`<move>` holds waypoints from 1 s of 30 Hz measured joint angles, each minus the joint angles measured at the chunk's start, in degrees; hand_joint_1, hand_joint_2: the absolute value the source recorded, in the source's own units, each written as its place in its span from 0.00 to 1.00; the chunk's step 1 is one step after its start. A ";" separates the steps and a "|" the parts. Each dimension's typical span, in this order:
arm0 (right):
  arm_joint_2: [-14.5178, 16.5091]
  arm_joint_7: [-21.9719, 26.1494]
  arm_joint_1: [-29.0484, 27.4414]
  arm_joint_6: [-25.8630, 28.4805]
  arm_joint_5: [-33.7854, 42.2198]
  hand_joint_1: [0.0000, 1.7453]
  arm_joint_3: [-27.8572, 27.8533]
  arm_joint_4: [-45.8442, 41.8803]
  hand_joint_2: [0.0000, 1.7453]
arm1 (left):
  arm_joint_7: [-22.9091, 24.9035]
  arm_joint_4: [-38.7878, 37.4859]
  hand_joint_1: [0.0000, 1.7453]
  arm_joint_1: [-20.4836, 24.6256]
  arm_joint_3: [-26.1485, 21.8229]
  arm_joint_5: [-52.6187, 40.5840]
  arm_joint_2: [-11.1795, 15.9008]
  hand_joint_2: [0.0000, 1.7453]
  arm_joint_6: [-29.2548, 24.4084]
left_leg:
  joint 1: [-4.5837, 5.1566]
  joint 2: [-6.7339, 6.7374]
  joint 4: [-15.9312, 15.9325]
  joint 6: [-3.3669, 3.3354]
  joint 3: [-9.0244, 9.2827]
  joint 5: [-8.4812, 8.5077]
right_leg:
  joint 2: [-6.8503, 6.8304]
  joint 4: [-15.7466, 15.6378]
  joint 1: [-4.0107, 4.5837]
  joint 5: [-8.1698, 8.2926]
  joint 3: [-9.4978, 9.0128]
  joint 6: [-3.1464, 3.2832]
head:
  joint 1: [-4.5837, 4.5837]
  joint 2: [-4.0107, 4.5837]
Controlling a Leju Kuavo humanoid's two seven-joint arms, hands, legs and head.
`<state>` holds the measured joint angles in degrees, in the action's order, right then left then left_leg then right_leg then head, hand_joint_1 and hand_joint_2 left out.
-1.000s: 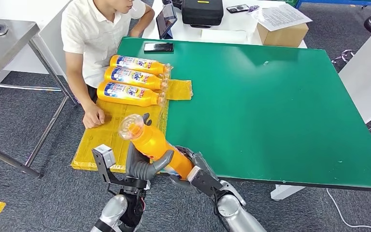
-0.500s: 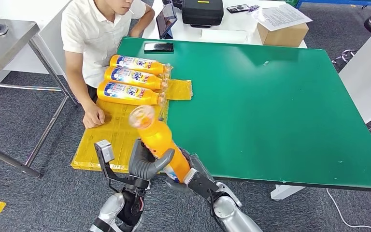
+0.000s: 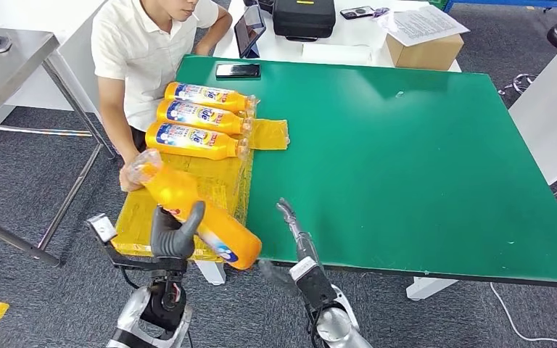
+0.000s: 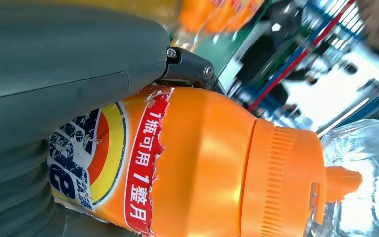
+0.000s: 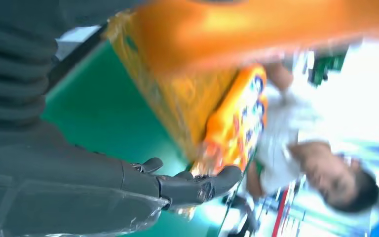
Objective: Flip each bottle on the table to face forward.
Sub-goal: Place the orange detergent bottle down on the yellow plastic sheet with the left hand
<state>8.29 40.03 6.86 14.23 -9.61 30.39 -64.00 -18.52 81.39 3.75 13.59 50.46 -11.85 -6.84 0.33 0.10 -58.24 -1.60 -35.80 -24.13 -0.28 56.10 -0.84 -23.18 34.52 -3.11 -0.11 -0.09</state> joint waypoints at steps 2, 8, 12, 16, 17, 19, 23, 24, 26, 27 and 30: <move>0.16 0.01 -0.74 1.30 0.20 0.00 -0.86 -0.91 0.00 | -0.12 0.99 1.00 -0.33 -1.29 -0.51 0.04 1.00 -1.22 | 0.00 0.00 0.00 0.00 -0.01 0.00 | 0.00 0.00 -0.01 0.00 0.00 0.00 | 0.01 0.00; 0.63 0.02 -4.69 14.40 -0.37 0.00 -5.33 -6.15 0.00 | -8.50 0.26 1.00 0.63 -2.38 -27.82 1.90 1.00 -22.47 | 0.02 -0.03 0.00 0.00 -0.05 0.01 | -0.03 -0.01 -0.02 0.01 0.06 -0.01 | 0.00 0.00; 0.12 0.03 -5.94 18.61 -0.93 0.00 -6.71 -9.50 0.00 | -11.76 -1.91 1.00 2.44 -1.53 -40.08 3.05 1.00 -28.74 | 0.02 0.00 0.00 -0.01 -0.06 0.01 | -0.01 -0.01 -0.02 0.02 0.07 -0.01 | 0.01 0.00; 0.08 0.03 -7.29 24.53 -6.27 0.00 -9.41 -13.78 0.00 | -8.49 -4.30 1.00 3.59 -0.77 -59.18 4.59 1.00 -31.31 | 0.03 -0.03 -0.01 -0.01 -0.06 0.01 | -0.05 -0.01 -0.02 0.02 0.09 -0.01 | 0.01 0.00; 0.28 0.04 -7.51 25.14 -8.03 0.00 -10.91 -15.18 0.00 | -6.50 -5.33 1.00 4.06 -0.56 -66.21 5.16 1.00 -31.14 | 0.03 -0.03 -0.01 -0.01 -0.06 0.01 | -0.06 -0.01 -0.02 0.02 0.08 -0.01 | 0.01 0.00; 0.91 0.05 -7.81 25.45 -9.89 0.00 -14.38 -17.91 0.00 | -2.18 -8.13 1.00 5.14 -0.07 -78.96 6.30 1.00 -28.85 | 0.03 -0.02 -0.01 -0.01 -0.06 0.01 | -0.06 -0.01 -0.02 0.02 0.08 -0.01 | 0.01 0.00; 1.50 0.05 -7.97 25.61 -7.89 0.00 -19.46 -21.46 0.00 | 2.67 -15.40 1.00 7.83 1.34 -92.22 8.61 1.00 -18.81 | 0.03 0.01 -0.01 -0.01 -0.06 0.02 | -0.04 0.00 -0.02 0.04 0.10 -0.01 | 0.01 0.00; 1.47 0.05 -7.97 25.62 -6.92 0.00 -19.80 -21.77 0.00 | 2.91 -17.29 1.00 8.77 1.66 -93.24 9.10 1.00 -15.89 | 0.03 0.01 -0.01 -0.01 -0.05 0.02 | -0.04 0.00 -0.02 0.04 0.09 -0.01 | 0.01 0.00; 1.38 0.05 -7.93 25.64 -5.22 0.00 -19.89 -22.01 0.00 | 2.83 -20.98 1.00 11.09 2.28 -94.21 9.79 1.00 -10.68 | 0.02 -0.01 0.00 0.00 -0.03 0.03 | -0.06 0.00 -0.02 0.04 0.04 -0.01 | 0.00 0.00; 1.34 0.05 -7.88 25.64 -4.56 0.00 -19.80 -22.03 0.00 | 2.66 -22.65 1.00 12.43 2.52 -94.42 10.07 1.00 -8.69 | 0.02 -0.03 0.00 0.00 0.00 0.04 | -0.08 0.00 -0.02 0.03 -0.01 0.00 | 0.01 0.00; 1.14 0.04 -7.78 25.64 -2.98 0.00 -19.05 -22.00 0.00 | 1.69 -27.37 0.85 16.19 3.03 -94.27 10.83 1.00 -4.00 | 0.01 -0.05 0.02 0.02 0.21 0.02 | -0.09 0.01 -0.01 0.01 -0.23 0.01 | -0.01 0.00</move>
<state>9.43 40.08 -0.92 39.87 -12.60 11.34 -86.00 -16.83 54.02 19.95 16.62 -43.81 -1.01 -10.83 0.35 0.06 -58.22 -1.58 -35.59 -24.11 -0.36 56.11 -0.85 -23.17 34.28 -3.10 -0.11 -0.09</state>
